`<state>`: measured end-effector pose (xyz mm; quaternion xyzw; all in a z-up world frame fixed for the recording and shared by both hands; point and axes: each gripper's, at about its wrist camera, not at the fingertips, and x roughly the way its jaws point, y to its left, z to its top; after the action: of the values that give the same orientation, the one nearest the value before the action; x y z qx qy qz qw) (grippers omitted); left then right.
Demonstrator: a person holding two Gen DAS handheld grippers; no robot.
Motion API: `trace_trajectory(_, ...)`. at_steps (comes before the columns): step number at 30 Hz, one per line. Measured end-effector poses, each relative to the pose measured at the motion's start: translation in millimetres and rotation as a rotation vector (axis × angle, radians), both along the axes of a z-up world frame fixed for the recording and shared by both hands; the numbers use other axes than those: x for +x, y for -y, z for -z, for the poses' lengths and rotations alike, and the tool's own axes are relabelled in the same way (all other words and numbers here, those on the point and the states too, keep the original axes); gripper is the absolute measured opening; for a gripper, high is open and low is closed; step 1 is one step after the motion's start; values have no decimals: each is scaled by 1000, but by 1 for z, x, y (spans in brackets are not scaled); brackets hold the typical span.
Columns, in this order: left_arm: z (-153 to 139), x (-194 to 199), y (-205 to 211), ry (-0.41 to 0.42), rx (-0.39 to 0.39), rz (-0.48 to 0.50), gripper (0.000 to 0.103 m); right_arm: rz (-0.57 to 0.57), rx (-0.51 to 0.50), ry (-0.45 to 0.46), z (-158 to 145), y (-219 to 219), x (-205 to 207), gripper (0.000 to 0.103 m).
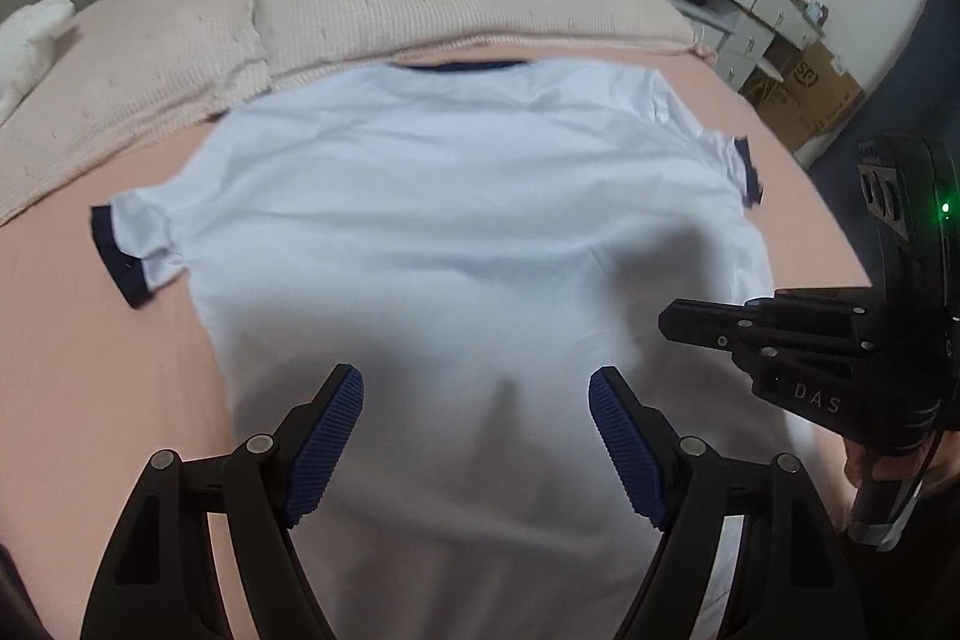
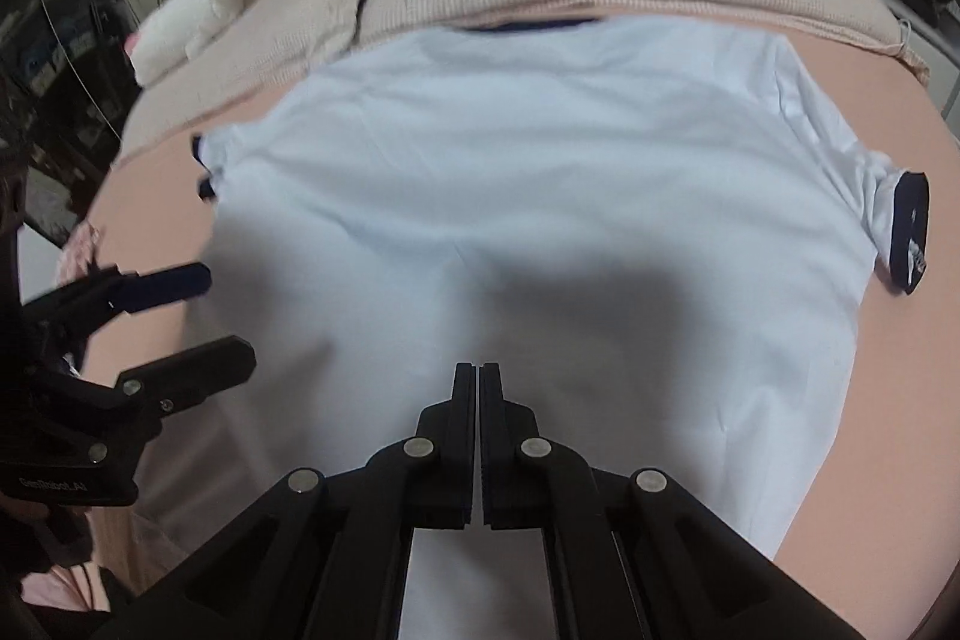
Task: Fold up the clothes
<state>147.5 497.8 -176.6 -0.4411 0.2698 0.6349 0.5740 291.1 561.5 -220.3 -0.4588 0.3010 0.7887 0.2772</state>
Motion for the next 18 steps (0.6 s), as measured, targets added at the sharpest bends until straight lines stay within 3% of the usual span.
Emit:
trace_trajectory(7,23,2,9,-24,-77,-4,73,-5,-46,29,19,4,9,0)
trace_trajectory(9,31,-2,17,-38,-112,-31,50,-3,-53,35,19,8,13,0)
trace_trajectory(11,37,-3,28,-63,-130,-50,37,-5,-52,45,18,14,18,0)
trace_trajectory(14,38,-2,48,-94,-118,-43,35,-21,-42,73,16,26,24,1)
trace_trajectory(18,38,1,72,-103,-123,-35,35,-50,-37,98,14,50,30,27)
